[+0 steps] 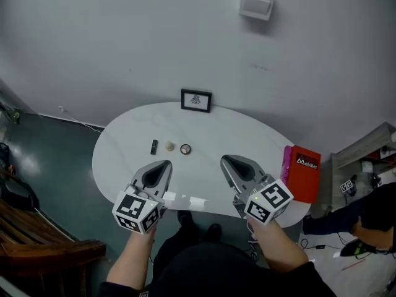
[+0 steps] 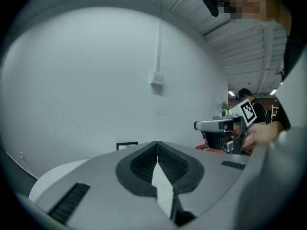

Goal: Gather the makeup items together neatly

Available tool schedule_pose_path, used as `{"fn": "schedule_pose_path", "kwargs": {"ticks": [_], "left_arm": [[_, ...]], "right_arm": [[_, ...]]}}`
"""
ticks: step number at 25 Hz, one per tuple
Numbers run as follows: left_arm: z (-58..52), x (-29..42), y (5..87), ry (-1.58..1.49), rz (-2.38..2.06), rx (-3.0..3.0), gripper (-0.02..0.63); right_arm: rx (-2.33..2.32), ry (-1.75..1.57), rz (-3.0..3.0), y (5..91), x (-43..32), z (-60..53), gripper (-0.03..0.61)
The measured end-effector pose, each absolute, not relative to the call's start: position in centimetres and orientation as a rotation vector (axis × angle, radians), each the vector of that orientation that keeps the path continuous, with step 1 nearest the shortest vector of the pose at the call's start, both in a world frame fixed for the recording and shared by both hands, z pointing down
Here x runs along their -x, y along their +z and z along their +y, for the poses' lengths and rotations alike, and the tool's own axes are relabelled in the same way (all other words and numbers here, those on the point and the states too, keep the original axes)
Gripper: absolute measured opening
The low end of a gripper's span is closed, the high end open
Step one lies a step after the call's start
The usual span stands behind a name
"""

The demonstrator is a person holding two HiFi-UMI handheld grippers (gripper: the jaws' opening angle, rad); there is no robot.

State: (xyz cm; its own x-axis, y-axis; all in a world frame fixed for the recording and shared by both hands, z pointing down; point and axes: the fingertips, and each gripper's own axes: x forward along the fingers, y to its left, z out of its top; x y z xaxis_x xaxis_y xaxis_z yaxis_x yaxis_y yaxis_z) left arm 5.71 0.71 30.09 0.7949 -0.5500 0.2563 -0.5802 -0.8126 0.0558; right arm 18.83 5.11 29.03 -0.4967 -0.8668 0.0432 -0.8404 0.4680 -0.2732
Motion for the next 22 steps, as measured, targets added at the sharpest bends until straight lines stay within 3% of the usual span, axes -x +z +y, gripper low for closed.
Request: {"fn": "schedule_pose_path", "kwargs": {"ticks": [8, 22], "left_arm": [[5.3, -5.0, 27.4, 0.401, -0.849, -2.884, 0.014], [3.5, 0.6, 22.1, 0.226, -1.189, -2.958, 0.014]], "right_arm": [[1.506, -0.2, 2.658, 25.3, -18.2, 9.7, 0.035], [1.68, 0.009, 2.571, 21.1, -14.5, 9.1, 0.035]]}}
